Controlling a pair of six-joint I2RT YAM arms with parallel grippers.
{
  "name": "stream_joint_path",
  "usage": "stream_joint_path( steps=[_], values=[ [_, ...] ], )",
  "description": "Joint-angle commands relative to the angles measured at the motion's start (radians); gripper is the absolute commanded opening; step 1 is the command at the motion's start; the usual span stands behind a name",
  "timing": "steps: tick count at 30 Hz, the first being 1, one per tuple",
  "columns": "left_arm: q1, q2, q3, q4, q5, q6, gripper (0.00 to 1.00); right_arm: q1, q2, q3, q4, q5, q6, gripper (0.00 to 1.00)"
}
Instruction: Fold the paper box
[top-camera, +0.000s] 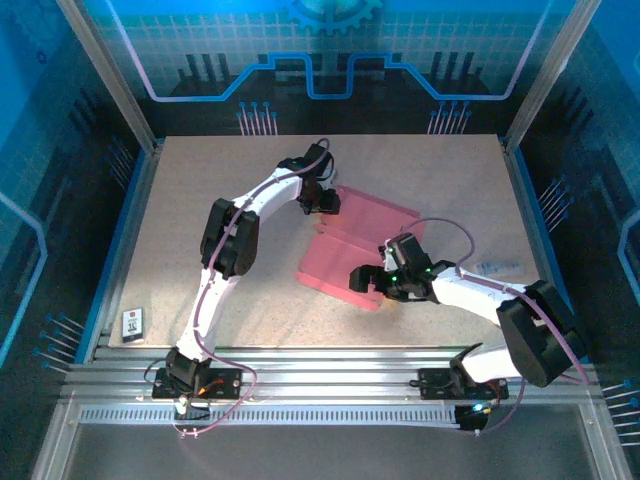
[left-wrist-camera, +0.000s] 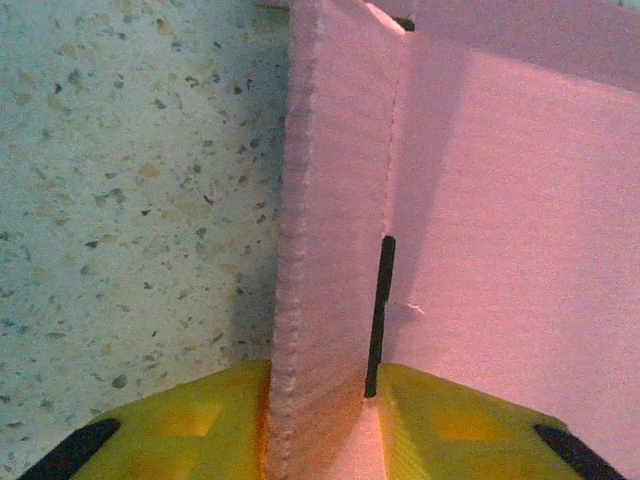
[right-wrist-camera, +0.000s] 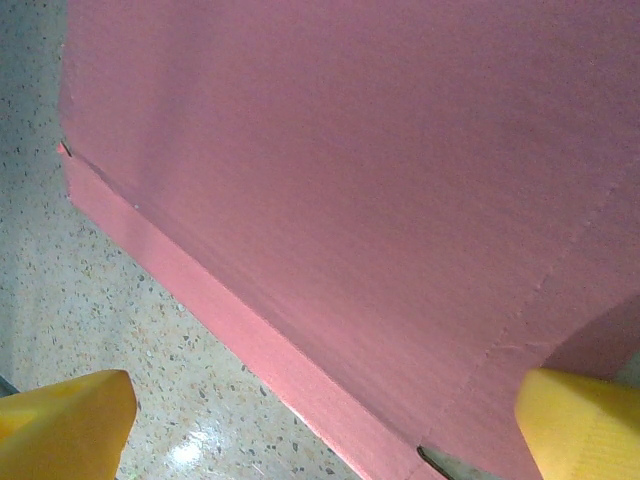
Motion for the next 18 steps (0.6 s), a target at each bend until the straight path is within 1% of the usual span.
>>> stream_joint_path(
  steps=[1,3,10,13,18],
  values=[
    [-0.009,-0.009,0.032,-0.050,0.027,-0.007,0.27,0.013,0.019,-0.038,-0.062,-0.007,0.001,1.00],
    [-0.009,-0.024,0.024,-0.051,0.028,-0.013,0.22,0.014,0.013,-0.032,-0.064,-0.006,0.003,1.00],
    [0.010,-0.120,-0.053,-0.036,0.048,-0.037,0.20,0.015,-0.036,0.011,-0.095,0.000,-0.003,1.00],
    [0.038,-0.197,-0.117,-0.031,0.048,-0.051,0.18,0.014,-0.085,0.041,-0.128,-0.008,-0.028,1.00],
    [0.096,-0.381,-0.291,-0.026,0.026,-0.063,0.17,0.019,-0.196,0.098,-0.202,-0.003,-0.088,1.00]
  ],
)
